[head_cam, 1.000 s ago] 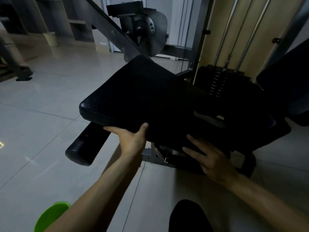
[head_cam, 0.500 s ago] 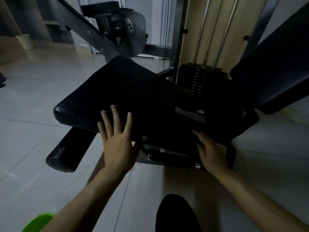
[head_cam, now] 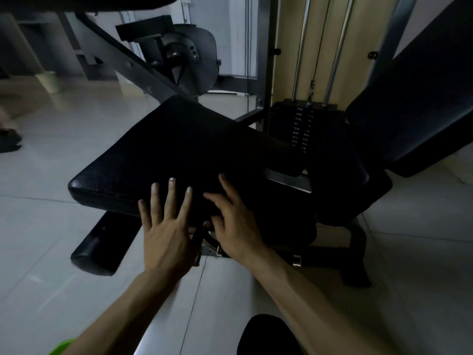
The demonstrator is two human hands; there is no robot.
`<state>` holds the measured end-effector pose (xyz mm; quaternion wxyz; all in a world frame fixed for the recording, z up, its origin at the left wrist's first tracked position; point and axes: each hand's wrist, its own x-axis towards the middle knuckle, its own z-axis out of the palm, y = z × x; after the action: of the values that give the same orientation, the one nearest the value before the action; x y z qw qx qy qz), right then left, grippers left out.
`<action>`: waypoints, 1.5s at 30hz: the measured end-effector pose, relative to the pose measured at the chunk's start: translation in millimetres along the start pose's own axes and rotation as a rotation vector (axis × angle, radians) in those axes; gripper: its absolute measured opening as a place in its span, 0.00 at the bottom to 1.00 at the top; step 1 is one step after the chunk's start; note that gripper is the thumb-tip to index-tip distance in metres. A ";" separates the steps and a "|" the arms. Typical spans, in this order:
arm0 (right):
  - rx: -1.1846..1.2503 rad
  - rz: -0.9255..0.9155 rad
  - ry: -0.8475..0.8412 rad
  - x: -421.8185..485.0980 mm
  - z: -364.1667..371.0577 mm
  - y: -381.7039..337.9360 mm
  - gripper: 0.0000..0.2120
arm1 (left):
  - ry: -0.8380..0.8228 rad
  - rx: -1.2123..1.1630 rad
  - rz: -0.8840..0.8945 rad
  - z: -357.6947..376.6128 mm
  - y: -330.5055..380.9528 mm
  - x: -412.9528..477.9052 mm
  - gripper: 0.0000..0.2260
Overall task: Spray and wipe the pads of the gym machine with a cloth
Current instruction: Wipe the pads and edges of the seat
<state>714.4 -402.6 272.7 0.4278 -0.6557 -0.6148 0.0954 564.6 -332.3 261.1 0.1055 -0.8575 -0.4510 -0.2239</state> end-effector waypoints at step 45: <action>-0.265 -0.221 0.034 112.3 70.3 -80.1 0.23 | -0.366 -0.430 -0.595 -137.8 -171.2 86.4 0.14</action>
<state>635.9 -281.5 328.9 0.3557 -0.6364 -0.6830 -0.0452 426.8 -224.6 419.8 -0.2275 -0.7178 -0.6336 -0.1774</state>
